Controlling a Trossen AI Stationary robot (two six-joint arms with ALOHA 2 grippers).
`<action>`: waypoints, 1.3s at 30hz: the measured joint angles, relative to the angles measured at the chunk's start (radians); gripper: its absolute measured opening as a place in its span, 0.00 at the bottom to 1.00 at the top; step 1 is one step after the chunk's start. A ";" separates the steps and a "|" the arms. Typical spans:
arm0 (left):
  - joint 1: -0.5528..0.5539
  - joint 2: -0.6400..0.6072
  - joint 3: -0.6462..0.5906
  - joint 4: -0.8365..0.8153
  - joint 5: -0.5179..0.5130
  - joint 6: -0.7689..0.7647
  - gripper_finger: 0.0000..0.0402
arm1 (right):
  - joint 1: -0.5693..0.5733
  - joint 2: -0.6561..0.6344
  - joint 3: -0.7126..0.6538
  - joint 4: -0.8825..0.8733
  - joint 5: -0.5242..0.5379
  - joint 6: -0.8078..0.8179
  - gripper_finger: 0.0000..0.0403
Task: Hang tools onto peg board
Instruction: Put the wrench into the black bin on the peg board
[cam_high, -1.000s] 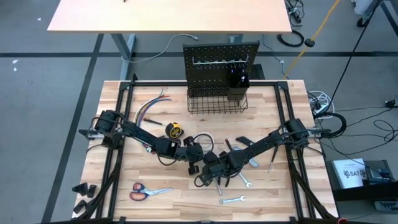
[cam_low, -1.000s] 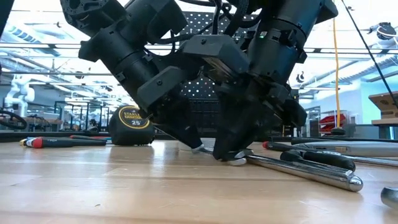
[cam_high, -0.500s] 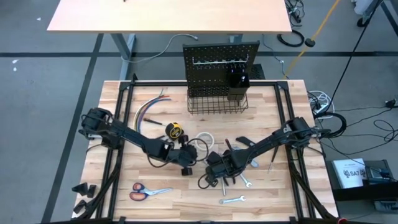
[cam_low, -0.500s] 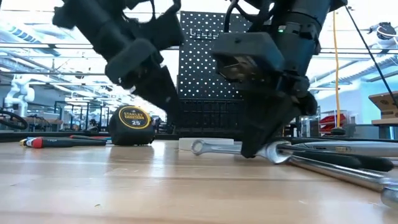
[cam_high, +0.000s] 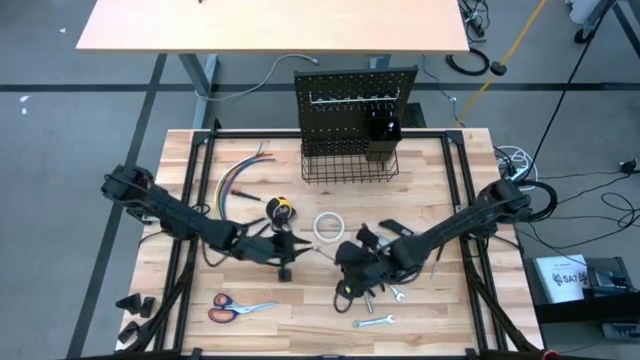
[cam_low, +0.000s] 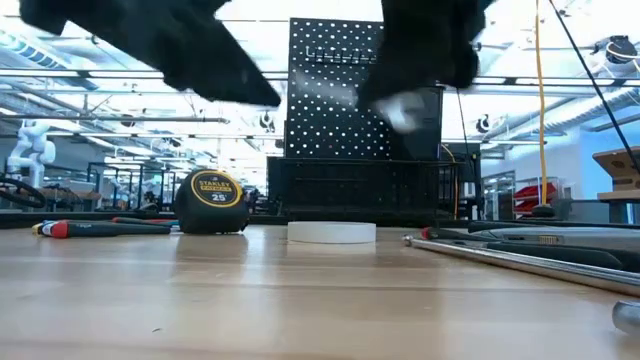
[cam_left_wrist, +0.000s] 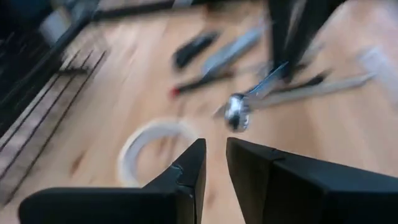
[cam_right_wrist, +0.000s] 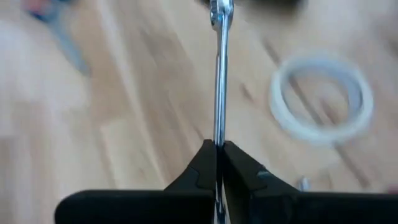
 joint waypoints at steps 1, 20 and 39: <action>0.000 -0.020 -0.033 0.073 0.027 0.008 0.18 | 0.011 -0.011 0.001 0.035 0.010 -0.040 0.00; -0.013 -0.101 -0.286 0.804 0.338 0.097 0.30 | 0.032 -0.007 0.003 0.716 0.190 -0.591 0.00; -0.030 -0.073 -0.271 0.962 0.339 0.103 0.41 | 0.007 0.024 0.003 0.713 0.166 -0.587 0.00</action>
